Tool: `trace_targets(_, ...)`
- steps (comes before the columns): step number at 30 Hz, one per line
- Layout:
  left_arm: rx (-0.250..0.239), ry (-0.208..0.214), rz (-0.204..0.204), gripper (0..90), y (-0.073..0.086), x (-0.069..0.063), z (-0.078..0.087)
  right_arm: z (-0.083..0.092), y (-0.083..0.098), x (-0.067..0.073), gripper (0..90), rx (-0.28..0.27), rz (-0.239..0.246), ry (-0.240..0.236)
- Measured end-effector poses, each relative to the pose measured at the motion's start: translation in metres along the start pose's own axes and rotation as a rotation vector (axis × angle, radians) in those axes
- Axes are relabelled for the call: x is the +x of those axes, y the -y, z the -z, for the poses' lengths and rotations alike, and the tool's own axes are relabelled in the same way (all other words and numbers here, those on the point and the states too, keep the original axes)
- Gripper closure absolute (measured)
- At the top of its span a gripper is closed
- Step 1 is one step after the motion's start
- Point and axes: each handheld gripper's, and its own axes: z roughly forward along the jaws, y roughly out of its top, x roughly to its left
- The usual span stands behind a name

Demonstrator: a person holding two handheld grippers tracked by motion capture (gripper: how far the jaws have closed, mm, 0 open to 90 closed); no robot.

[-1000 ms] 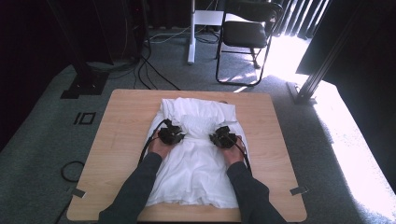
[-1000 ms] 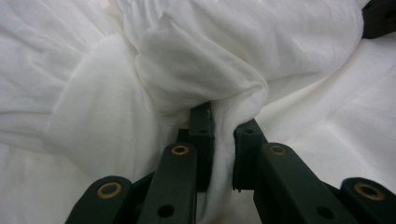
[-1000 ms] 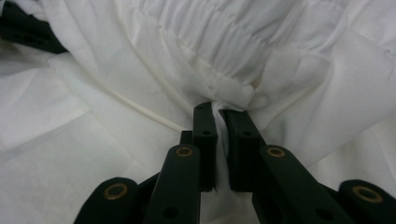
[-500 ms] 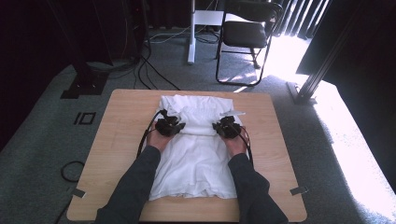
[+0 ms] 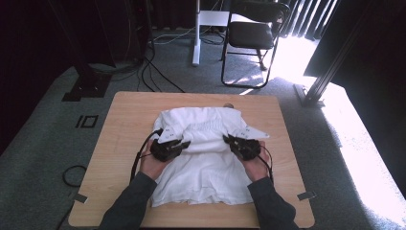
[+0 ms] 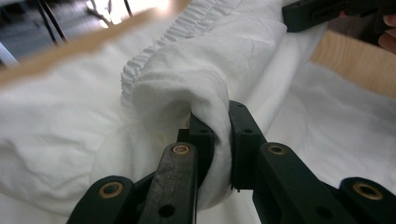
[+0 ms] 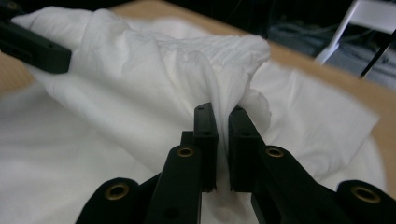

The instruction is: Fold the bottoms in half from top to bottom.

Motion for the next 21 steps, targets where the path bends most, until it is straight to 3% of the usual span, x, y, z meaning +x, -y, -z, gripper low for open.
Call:
trace_targets(1, 0.025, 0.002, -0.009, 83.4, 0.008, -0.002, -0.006, -0.004, 0.011, 0.002, 84.4, 0.028, -0.013, -0.005)
trace_targets(5, 0.129, 0.052, 0.017, 79.4, 0.031, -0.008, -0.025, -0.015, 0.05, 0.003, 84.1, 0.104, -0.075, -0.053)
trace_targets(7, 0.172, 0.061, 0.027, 70.8, 0.037, -0.008, -0.031, -0.018, 0.061, 0.005, 82.6, 0.152, -0.078, -0.068)
trace_targets(8, 0.168, 0.067, 0.035, 64.3, 0.038, -0.008, -0.03, -0.019, 0.064, 0.006, 79.7, 0.173, -0.063, -0.073)
trace_targets(10, 0.109, 0.076, 0.051, 57.6, 0.034, -0.006, -0.021, -0.017, 0.064, 0.007, 66.2, 0.199, -0.049, -0.074)
trace_targets(11, 0.056, 0.071, 0.063, 55.1, 0.03, -0.005, -0.014, -0.014, 0.062, 0.005, 60.5, 0.193, -0.047, -0.076)
trace_targets(14, -0.06, 0.047, 0.106, 52.5, 0.018, 0.009, 0.008, 0.001, 0.047, -0.002, 52.3, 0.114, -0.062, -0.077)
trace_targets(16, -0.063, -0.004, 0.138, 59.2, 0.012, 0.022, 0.012, 0.009, 0.035, -0.011, 53.2, 0.058, -0.097, -0.075)
trace_targets(17, -0.06, -0.017, 0.15, 64.0, 0.009, 0.027, 0.011, 0.01, 0.029, -0.016, 59.4, 0.045, -0.117, -0.058)
trace_targets(19, -0.038, -0.028, 0.162, 78.0, 0.003, 0.037, 0.003, 0.003, 0.021, -0.026, 76.0, 0.068, -0.148, -0.022)
trace_targets(21, 0.019, -0.059, 0.166, 84.7, -0.003, 0.043, -0.014, -0.014, 0.017, -0.039, 82.6, 0.116, -0.204, 0.0)
